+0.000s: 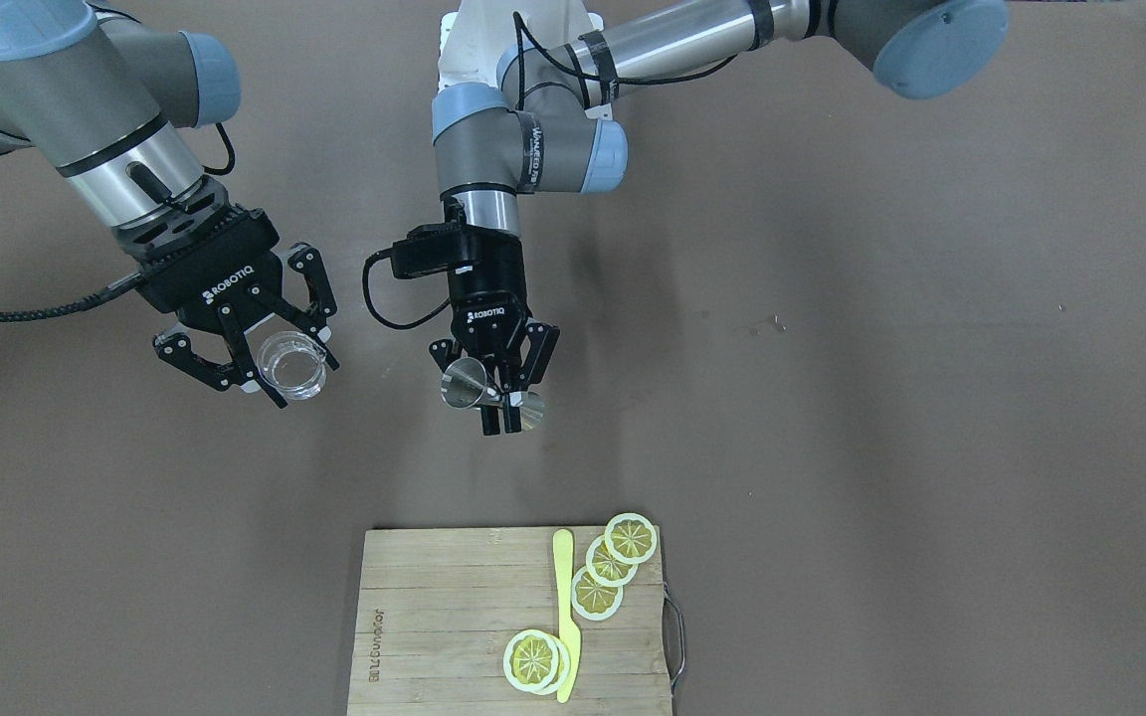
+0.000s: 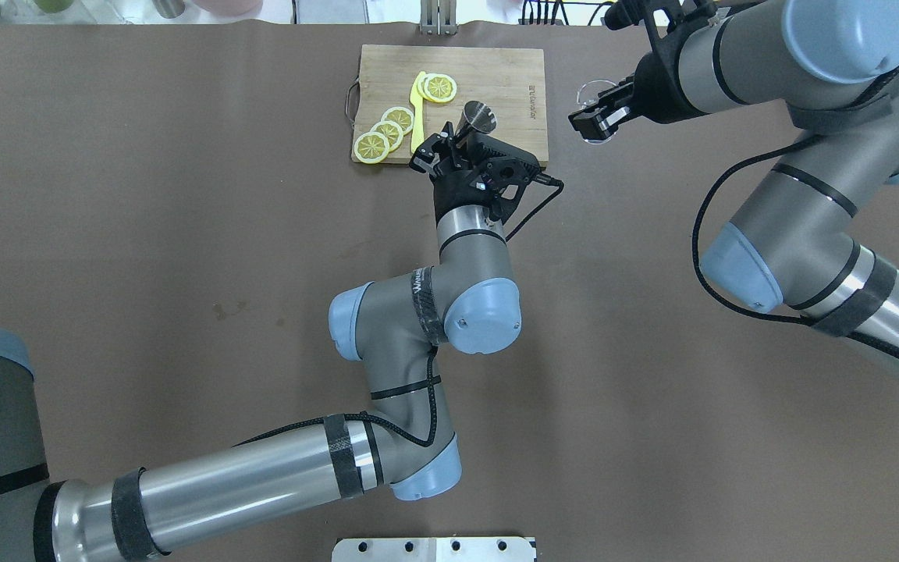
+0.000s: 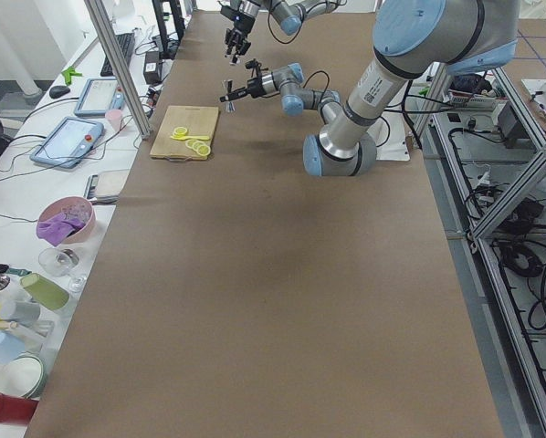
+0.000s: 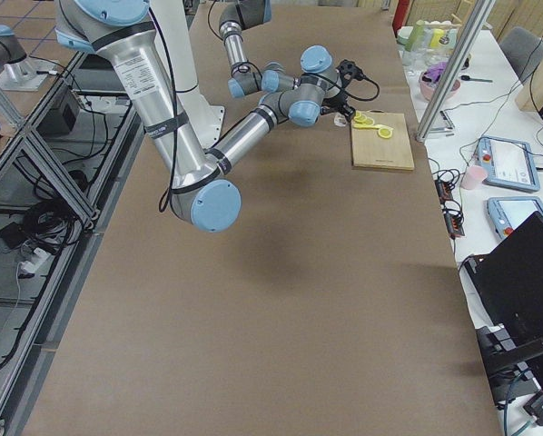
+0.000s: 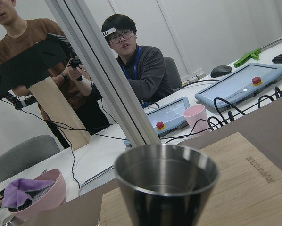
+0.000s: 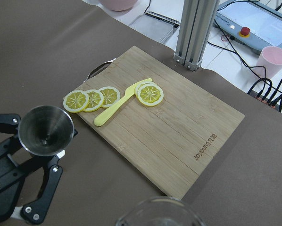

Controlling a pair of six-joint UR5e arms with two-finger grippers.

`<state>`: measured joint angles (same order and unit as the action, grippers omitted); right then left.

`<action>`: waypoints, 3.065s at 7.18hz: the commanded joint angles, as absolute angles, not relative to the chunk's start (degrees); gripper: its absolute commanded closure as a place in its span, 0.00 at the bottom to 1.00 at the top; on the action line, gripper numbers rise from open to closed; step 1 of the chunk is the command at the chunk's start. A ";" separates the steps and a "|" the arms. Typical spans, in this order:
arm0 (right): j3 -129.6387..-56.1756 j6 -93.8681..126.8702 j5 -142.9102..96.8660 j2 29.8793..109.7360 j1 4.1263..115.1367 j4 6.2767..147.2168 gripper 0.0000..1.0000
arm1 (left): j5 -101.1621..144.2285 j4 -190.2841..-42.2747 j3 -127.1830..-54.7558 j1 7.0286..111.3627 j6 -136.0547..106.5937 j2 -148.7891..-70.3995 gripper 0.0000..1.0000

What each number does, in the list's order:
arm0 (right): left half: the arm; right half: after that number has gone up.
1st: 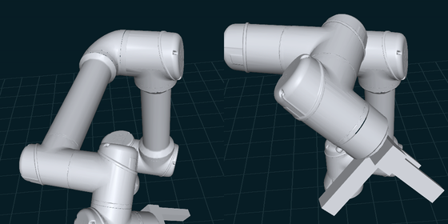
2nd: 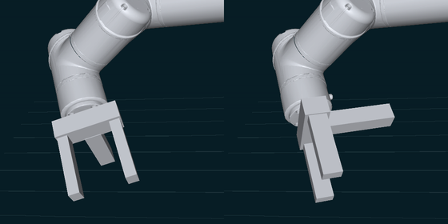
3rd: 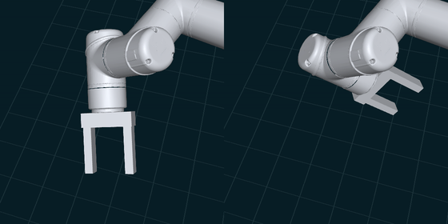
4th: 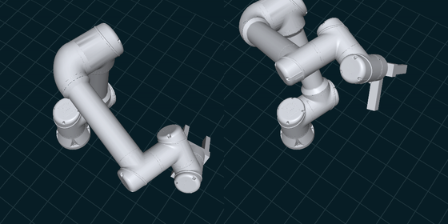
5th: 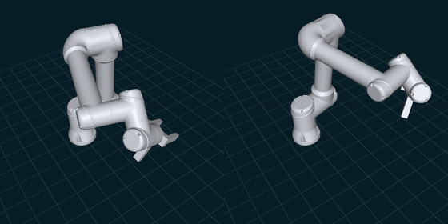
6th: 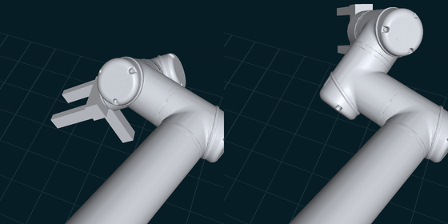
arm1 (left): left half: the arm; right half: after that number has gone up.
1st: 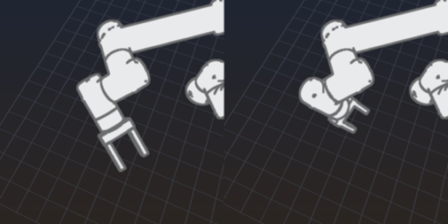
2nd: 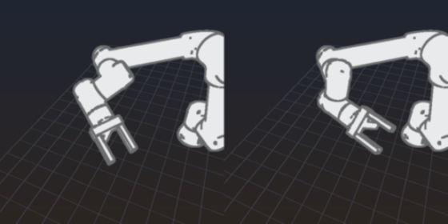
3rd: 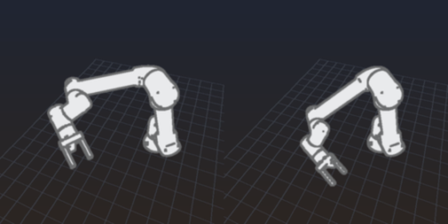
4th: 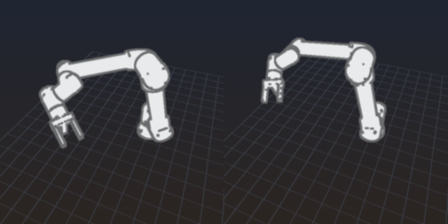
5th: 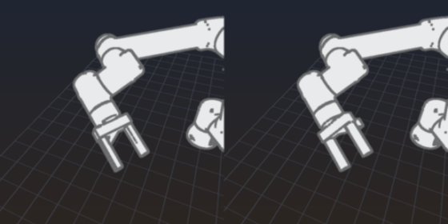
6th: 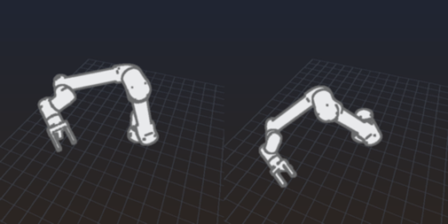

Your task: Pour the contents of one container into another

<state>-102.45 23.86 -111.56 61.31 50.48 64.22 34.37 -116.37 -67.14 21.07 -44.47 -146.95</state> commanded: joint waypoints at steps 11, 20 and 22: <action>-96.84 20.04 -112.59 49.13 50.10 75.23 1.00 | 34.28 -116.37 -67.15 21.09 -44.47 -147.13 1.00; -99.93 11.26 -113.47 48.87 48.16 87.26 1.00 | 34.28 -116.37 -67.15 21.01 -44.47 -147.13 1.00; -99.93 10.20 -113.47 48.34 48.16 88.93 1.00 | 34.28 -116.37 -67.15 21.01 -44.47 -147.13 1.00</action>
<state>-99.93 11.10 -113.44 48.68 48.17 87.71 34.29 -116.37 -67.15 21.02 -44.47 -147.13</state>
